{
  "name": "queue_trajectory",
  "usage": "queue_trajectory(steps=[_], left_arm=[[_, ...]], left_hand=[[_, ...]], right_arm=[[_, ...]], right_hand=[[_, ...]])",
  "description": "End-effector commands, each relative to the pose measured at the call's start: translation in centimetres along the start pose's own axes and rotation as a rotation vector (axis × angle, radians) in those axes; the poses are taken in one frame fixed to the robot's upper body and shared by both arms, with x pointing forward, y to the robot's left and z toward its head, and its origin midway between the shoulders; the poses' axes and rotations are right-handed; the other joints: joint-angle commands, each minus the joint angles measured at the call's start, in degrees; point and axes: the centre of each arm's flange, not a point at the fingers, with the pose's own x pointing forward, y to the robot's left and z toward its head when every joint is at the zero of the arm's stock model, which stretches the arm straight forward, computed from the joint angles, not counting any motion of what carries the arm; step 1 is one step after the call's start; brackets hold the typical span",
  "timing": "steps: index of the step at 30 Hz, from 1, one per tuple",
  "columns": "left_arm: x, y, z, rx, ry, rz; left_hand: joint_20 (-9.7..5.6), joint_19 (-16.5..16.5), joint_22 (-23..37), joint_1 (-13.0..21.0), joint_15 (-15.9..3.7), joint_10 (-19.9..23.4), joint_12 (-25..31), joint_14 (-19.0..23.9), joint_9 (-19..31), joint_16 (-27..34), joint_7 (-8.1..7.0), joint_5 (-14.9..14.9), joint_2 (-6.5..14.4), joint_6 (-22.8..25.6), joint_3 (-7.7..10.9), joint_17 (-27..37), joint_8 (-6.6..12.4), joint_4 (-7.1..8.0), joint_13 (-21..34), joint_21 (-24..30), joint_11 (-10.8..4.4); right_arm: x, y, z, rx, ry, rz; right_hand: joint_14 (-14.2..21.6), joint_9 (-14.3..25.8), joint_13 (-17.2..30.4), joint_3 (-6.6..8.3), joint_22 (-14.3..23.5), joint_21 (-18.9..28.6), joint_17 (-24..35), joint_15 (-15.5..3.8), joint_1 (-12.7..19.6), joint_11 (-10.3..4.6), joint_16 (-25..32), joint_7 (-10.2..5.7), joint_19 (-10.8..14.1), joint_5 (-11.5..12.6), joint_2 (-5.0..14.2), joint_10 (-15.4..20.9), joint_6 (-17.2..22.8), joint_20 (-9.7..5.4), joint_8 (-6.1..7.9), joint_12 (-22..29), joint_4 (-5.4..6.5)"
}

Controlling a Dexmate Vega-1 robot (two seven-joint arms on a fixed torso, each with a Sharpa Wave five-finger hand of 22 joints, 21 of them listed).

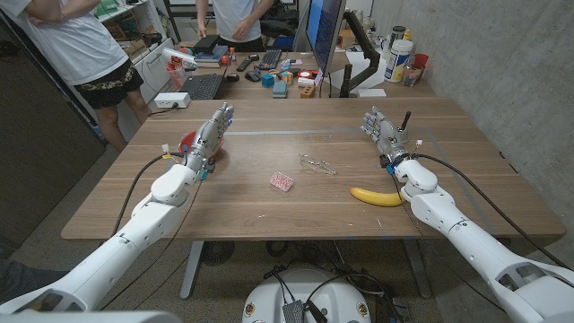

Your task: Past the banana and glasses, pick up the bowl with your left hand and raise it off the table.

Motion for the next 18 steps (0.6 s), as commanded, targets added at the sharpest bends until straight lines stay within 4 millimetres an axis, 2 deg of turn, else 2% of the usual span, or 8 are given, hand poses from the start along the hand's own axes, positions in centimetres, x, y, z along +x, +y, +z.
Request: queue_trajectory(steps=[1,18], left_arm=[[-0.9,0.4,0.6,0.015,-0.014,-0.001],[-2.0,0.8,1.3,0.058,-0.003,0.004]], left_hand=[[-2.69,-0.28,0.06,0.62,-0.08,0.21,0.09,0.12,0.09,0.28,-0.04,0.16,-0.14,0.62,0.01,0.18,0.2,-0.34,0.27,0.01,-0.03],[-2.5,-0.18,0.07,0.91,-0.16,0.49,0.12,0.61,0.1,0.4,-0.08,0.11,-0.01,0.8,-0.07,0.19,0.19,-0.47,0.28,0.01,-0.2]], right_arm=[[0.1,0.2,0.2,-0.002,-0.003,0.004],[-0.1,-0.1,0.2,0.012,-0.016,-0.003]], right_hand=[[0.53,0.2,0.32,-0.02,0.16,0.38,0.18,0.13,0.35,-0.05,0.24,-0.02,0.38,0.08,0.33,0.55,0.39,-0.6,0.3,0.12,-0.13],[0.58,0.21,0.32,-0.09,0.16,0.4,0.19,0.19,0.35,0.01,0.23,0.01,0.45,0.07,0.35,0.53,0.39,-0.6,0.28,0.07,-0.16]])
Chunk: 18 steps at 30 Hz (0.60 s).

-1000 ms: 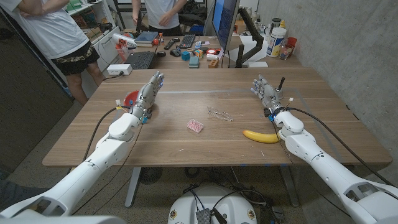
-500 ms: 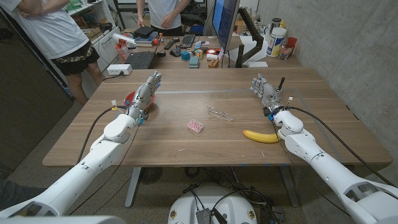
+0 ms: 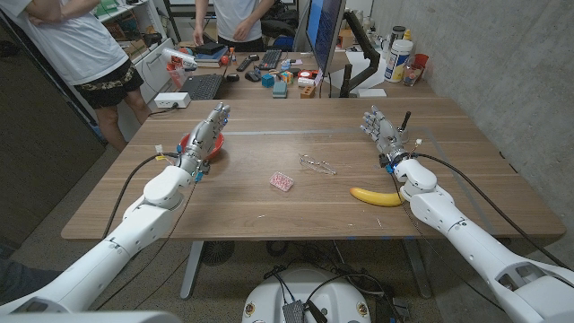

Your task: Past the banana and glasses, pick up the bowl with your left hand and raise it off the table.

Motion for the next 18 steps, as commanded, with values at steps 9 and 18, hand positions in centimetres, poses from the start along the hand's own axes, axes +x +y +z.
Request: queue_trajectory(steps=[9,18], left_arm=[[-1.12,0.31,0.17,0.034,0.014,0.002],[-1.43,0.66,0.2,0.054,0.017,0.004]], left_hand=[[-2.33,-0.13,0.08,0.77,0.17,0.57,0.12,0.5,0.1,0.4,-0.1,0.08,0.1,0.83,0.15,0.19,0.16,-0.31,0.29,0.02,-0.17],[-2.28,-0.07,0.08,0.93,0.21,0.59,0.1,0.55,0.11,0.38,-0.09,0.06,0.16,0.84,0.13,0.19,0.14,-0.38,0.29,0.02,-0.16]], right_arm=[[-0.1,-0.63,0.1,0.008,-0.01,-0.012],[0.24,-0.83,0.35,0.005,-0.017,-0.015]], right_hand=[[0.57,0.21,0.32,-0.13,0.17,0.4,0.2,0.18,0.33,0.13,0.21,0.0,0.48,0.06,0.35,0.54,0.38,-0.61,0.27,0.05,-0.16],[0.61,0.21,0.32,-0.17,0.17,0.4,0.2,0.14,0.31,-0.04,0.22,-0.03,0.5,0.06,0.36,0.56,0.38,-0.6,0.26,0.05,-0.16]])
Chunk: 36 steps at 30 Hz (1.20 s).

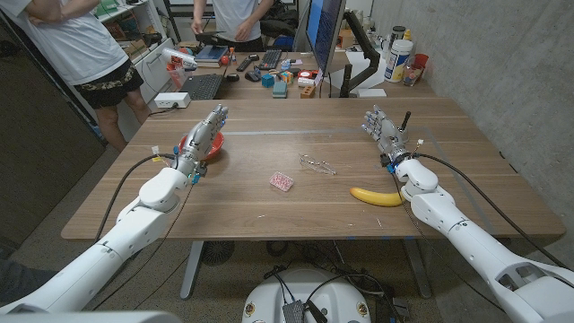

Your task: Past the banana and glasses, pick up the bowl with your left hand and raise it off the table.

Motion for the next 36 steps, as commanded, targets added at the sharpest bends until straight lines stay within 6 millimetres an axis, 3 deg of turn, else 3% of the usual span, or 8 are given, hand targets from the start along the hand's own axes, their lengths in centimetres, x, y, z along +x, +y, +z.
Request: queue_trajectory(steps=[1,36], left_arm=[[-0.5,0.3,0.1,0.025,0.004,0.001],[-3.0,2.0,1.2,0.091,-0.034,0.045]], left_hand=[[-2.27,-0.06,0.09,0.57,-0.16,0.26,0.09,0.2,0.11,0.15,0.24,0.05,-0.1,0.53,0.12,0.19,0.13,-0.4,0.29,0.03,0.18],[-2.12,0.07,0.09,1.49,-0.04,0.67,0.12,0.49,0.12,0.11,0.19,-0.05,0.08,0.91,0.11,0.18,0.18,-0.89,0.32,0.0,0.09]], right_arm=[[0.4,-0.4,0.3,0.001,-0.009,-0.008],[0.9,-0.6,-0.3,0.014,-0.006,-0.028]], right_hand=[[0.62,0.21,0.32,-0.17,0.17,0.41,0.2,0.16,0.31,-0.04,0.22,-0.07,0.51,0.05,0.36,0.55,0.36,-0.61,0.26,0.04,-0.16],[0.66,0.21,0.32,-0.27,0.17,0.39,0.19,0.22,0.36,-0.03,0.19,-0.03,0.52,0.06,0.4,0.63,0.37,-0.5,0.24,0.01,-0.24]])
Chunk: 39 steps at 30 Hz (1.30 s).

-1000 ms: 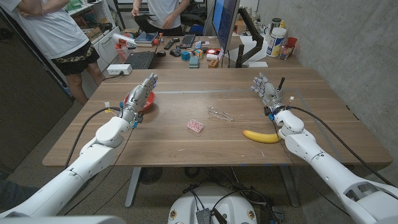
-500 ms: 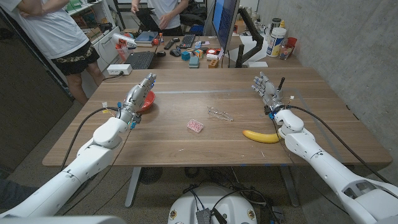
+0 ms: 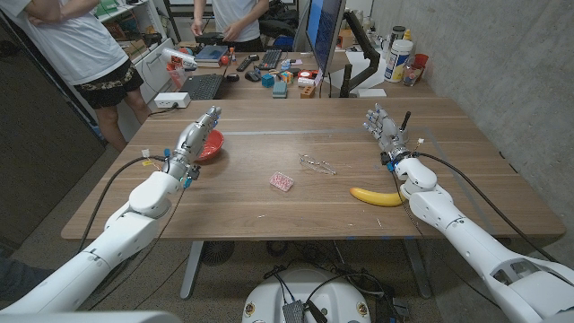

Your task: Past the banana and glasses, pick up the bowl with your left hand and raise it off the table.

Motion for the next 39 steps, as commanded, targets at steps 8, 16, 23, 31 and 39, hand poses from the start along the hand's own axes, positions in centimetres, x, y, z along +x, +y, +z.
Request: queue_trajectory(steps=[8,16,23,31,39], left_arm=[[-1.4,0.9,0.5,0.047,0.003,0.033],[-1.9,1.0,1.1,0.109,0.006,0.05],[-2.3,1.3,1.5,0.133,0.005,0.06],[-2.8,1.6,2.2,0.168,0.01,0.064],[-3.0,2.0,2.7,0.197,0.012,0.07]], left_hand=[[-2.04,0.1,0.1,0.8,-0.05,0.67,0.09,0.59,0.13,0.11,-0.13,-0.07,0.05,0.76,0.23,0.18,0.22,-0.49,0.33,0.0,0.05],[-1.98,0.11,0.1,1.21,-0.04,0.79,0.1,0.65,0.14,0.1,-0.2,-0.09,0.18,0.77,0.32,0.17,0.2,-0.7,0.33,-0.02,0.01],[-1.81,0.18,0.08,2.13,-0.04,0.69,0.03,0.7,0.14,0.06,-0.25,-0.1,0.48,0.86,0.61,0.14,0.23,-1.17,0.33,-0.02,-0.34],[-1.64,0.23,0.07,2.96,-0.06,0.71,0.01,0.78,0.15,0.05,-0.32,-0.14,0.68,1.05,0.85,0.12,0.29,-1.62,0.34,-0.04,-0.42],[-1.61,0.28,0.06,3.8,-0.12,0.74,-0.01,0.87,0.16,0.04,-0.51,-0.2,0.86,1.2,1.08,0.1,0.33,-2.08,0.34,-0.04,-0.57]], right_arm=[[0.3,-0.3,-0.4,0.006,0.007,-0.005],[0.3,-0.5,-0.5,0.007,0.011,-0.007],[0.3,-0.5,-0.6,0.01,0.008,-0.005],[0.3,-0.5,-0.5,0.013,0.002,-0.005],[0.3,-0.5,-0.5,0.013,0.001,-0.009]], right_hand=[[0.34,0.21,0.32,-0.07,0.17,0.39,0.2,-0.09,0.36,0.19,0.18,-0.03,0.54,0.06,0.37,0.43,0.41,-0.47,0.25,0.0,0.0],[0.33,0.21,0.32,-0.11,0.17,0.38,0.2,-0.06,0.34,0.25,0.18,-0.09,0.51,0.06,0.38,0.41,0.4,-0.45,0.25,-0.02,0.0],[0.32,0.21,0.32,-0.14,0.17,0.37,0.2,-0.07,0.33,0.24,0.17,-0.1,0.5,0.06,0.38,0.43,0.42,-0.39,0.25,-0.02,0.0],[0.36,0.22,0.32,-0.17,0.17,0.38,0.21,-0.05,0.31,0.1,0.19,-0.08,0.52,0.06,0.4,0.4,0.47,-0.4,0.26,-0.05,0.0],[0.41,0.22,0.32,-0.22,0.17,0.37,0.21,0.02,0.28,0.17,0.2,-0.08,0.52,0.06,0.38,0.4,0.46,-0.42,0.25,-0.06,0.0]])
